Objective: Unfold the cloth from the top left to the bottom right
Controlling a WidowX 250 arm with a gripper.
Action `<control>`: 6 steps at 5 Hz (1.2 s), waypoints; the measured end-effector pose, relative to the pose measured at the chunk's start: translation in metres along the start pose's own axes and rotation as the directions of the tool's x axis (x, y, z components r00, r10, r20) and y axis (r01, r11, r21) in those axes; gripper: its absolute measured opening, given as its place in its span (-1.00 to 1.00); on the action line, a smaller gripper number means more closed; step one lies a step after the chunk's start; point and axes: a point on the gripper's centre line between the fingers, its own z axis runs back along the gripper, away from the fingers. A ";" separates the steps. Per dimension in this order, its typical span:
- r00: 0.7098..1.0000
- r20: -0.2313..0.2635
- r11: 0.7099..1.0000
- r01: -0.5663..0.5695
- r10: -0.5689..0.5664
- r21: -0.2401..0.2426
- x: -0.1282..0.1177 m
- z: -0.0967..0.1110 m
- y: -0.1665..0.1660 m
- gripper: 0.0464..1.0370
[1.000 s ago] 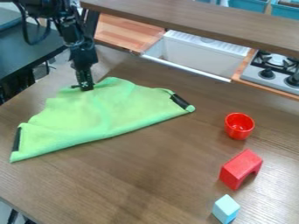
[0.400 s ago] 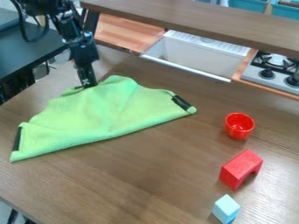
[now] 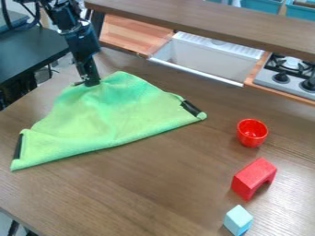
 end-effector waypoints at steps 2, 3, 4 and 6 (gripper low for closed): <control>0.996 -0.008 0.996 0.091 -0.091 0.016 0.010 0.004 -0.044 -0.98; 0.988 -0.016 0.988 0.152 -0.152 0.006 0.016 0.004 -0.075 -0.98; 0.978 -0.028 0.978 0.206 -0.207 -0.018 0.022 -0.002 -0.101 -0.98; 0.955 -0.047 0.954 0.291 -0.294 -0.069 0.026 -0.006 -0.159 -0.98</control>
